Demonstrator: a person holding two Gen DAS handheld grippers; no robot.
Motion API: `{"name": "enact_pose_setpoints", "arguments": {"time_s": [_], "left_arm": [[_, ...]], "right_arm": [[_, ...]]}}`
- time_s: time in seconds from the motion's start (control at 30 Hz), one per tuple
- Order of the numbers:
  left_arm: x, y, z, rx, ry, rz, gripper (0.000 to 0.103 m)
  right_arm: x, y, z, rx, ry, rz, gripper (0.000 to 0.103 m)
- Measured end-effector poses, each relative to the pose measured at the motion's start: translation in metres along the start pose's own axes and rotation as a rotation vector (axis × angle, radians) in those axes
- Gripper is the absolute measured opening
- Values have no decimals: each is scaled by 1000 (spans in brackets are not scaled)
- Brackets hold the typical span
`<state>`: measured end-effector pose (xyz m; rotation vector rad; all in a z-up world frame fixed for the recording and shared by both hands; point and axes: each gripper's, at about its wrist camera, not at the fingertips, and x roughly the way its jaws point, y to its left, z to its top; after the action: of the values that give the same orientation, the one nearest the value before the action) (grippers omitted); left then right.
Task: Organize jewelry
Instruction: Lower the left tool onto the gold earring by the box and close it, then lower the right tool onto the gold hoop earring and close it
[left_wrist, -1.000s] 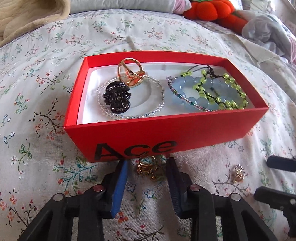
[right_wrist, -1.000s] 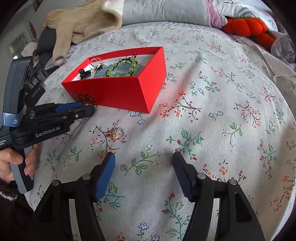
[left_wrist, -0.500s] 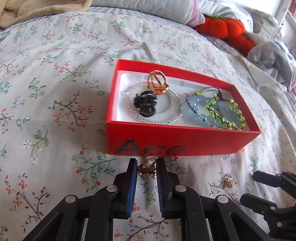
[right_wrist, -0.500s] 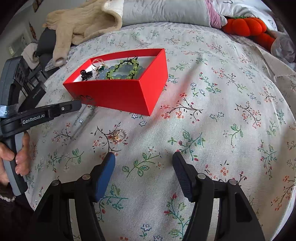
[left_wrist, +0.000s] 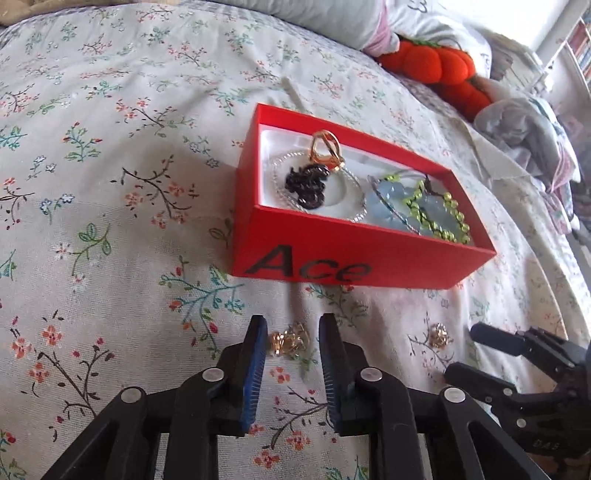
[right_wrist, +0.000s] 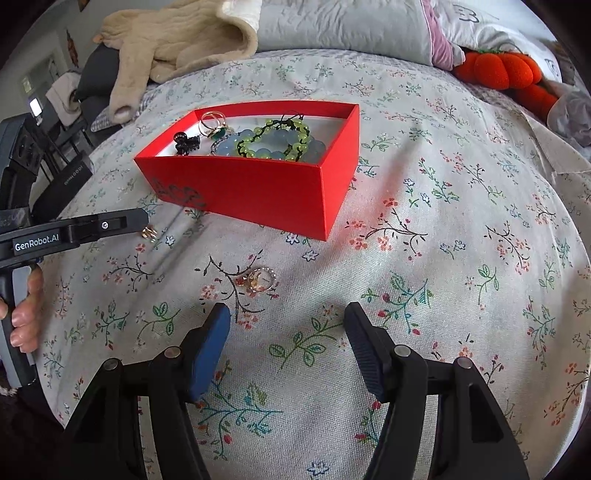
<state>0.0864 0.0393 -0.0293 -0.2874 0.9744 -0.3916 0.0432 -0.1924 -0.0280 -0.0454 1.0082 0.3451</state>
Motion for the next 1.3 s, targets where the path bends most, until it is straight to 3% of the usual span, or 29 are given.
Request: {"name": "enact_pose_setpoints", "arguments": {"time_s": [0.47, 0.53, 0.57, 0.67, 1.03, 1.3], "left_arm": [[21, 8, 7, -56, 37, 16, 23], [23, 7, 9, -60, 35, 16, 12], [24, 6, 10, -56, 40, 18, 2], [21, 6, 10, -57, 29, 35, 0], [0, 18, 11, -101, -11, 53, 0], [1, 16, 7, -82, 9, 56, 0]], "right_arm": [[1, 0, 0, 1, 1, 4, 67], [1, 0, 0, 3, 1, 6, 67], [0, 0, 1, 3, 0, 9, 67], [-2, -2, 1, 6, -5, 18, 66], [0, -7, 5, 13, -2, 21, 37], [7, 6, 9, -53, 8, -15, 35]]}}
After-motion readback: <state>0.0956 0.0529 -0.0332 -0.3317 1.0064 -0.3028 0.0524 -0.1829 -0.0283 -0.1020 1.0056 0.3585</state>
